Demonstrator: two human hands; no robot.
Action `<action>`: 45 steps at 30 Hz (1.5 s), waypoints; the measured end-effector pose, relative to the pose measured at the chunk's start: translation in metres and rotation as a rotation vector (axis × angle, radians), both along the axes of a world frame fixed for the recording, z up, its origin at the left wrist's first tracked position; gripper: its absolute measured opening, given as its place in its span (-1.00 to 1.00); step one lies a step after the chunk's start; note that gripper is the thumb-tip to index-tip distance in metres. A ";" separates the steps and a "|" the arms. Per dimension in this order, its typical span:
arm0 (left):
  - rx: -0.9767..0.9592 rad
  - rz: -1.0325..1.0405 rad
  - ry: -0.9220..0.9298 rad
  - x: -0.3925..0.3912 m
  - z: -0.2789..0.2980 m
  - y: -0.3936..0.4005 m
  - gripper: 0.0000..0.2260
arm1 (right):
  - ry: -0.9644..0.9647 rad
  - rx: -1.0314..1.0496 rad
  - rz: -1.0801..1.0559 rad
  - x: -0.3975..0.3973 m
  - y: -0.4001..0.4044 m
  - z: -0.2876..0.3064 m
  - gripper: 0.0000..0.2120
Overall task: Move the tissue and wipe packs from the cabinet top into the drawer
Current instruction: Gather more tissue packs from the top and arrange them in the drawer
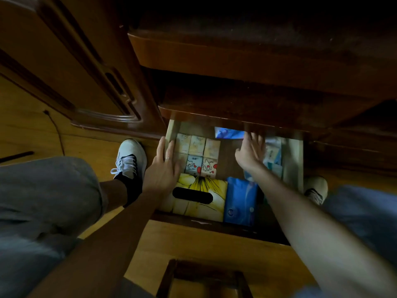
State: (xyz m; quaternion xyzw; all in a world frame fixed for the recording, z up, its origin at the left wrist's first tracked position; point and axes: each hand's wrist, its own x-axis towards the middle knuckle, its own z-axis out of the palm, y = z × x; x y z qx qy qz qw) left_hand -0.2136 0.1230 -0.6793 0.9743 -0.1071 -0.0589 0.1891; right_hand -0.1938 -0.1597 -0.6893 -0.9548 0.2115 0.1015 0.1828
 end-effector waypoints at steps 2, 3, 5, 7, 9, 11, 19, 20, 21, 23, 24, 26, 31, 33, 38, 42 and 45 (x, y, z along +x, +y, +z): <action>0.024 -0.007 -0.004 0.000 -0.002 0.000 -0.45 | -0.097 0.012 -0.004 -0.014 0.002 0.007 -0.22; 0.043 -0.016 -0.017 -0.001 -0.002 0.000 -0.44 | -0.119 0.030 -0.011 -0.021 0.003 0.011 -0.22; 0.084 -0.050 -0.127 -0.002 0.001 0.002 -0.45 | -0.158 0.113 -0.033 -0.035 0.004 0.020 -0.25; 0.084 -0.084 -0.288 -0.004 0.008 -0.002 -0.53 | -0.201 0.288 -0.069 -0.051 0.006 0.031 -0.27; 0.006 -0.077 -0.342 -0.008 0.019 -0.019 -0.63 | -0.219 0.483 -0.141 -0.067 0.010 0.048 -0.29; -0.189 0.041 -0.146 -0.011 0.039 -0.047 -0.66 | -0.223 0.598 -0.194 -0.086 0.014 0.066 -0.33; -1.143 0.525 1.093 -0.005 0.094 -0.103 -0.40 | -0.290 0.920 0.008 -0.146 0.016 0.123 -0.70; -1.139 0.563 1.054 -0.006 0.092 -0.103 -0.44 | -0.305 0.950 0.006 -0.149 0.016 0.125 -0.74; -1.136 0.624 1.003 -0.006 0.089 -0.103 -0.47 | -0.334 0.978 -0.021 -0.152 0.016 0.124 -0.78; -1.153 0.689 0.927 -0.010 0.084 -0.102 -0.51 | -0.426 0.978 -0.172 -0.151 0.016 0.122 -0.82; -1.163 0.676 0.906 -0.014 0.083 -0.101 -0.54 | -0.440 0.983 -0.294 -0.147 0.017 0.121 -0.69; -1.175 0.606 0.906 -0.023 0.081 -0.100 -0.60 | -0.325 1.118 -0.469 -0.141 0.018 0.114 -0.38; -1.252 0.566 0.943 -0.033 0.083 -0.085 -0.68 | -0.136 1.119 -0.525 -0.125 0.020 0.098 -0.44; -1.229 0.516 0.953 -0.033 0.081 -0.073 -0.71 | -0.149 0.991 -0.477 -0.113 0.018 0.093 -0.50; -1.080 0.412 0.758 -0.026 0.075 -0.055 -0.72 | 0.011 1.150 -0.301 -0.090 0.014 0.090 -0.28; -0.971 0.524 0.541 -0.005 0.068 -0.052 -0.78 | 0.219 1.444 -0.263 -0.072 0.010 0.086 -0.10; -0.783 0.437 0.439 0.014 0.064 -0.049 -0.69 | 0.201 1.197 -0.399 -0.053 0.018 0.065 0.00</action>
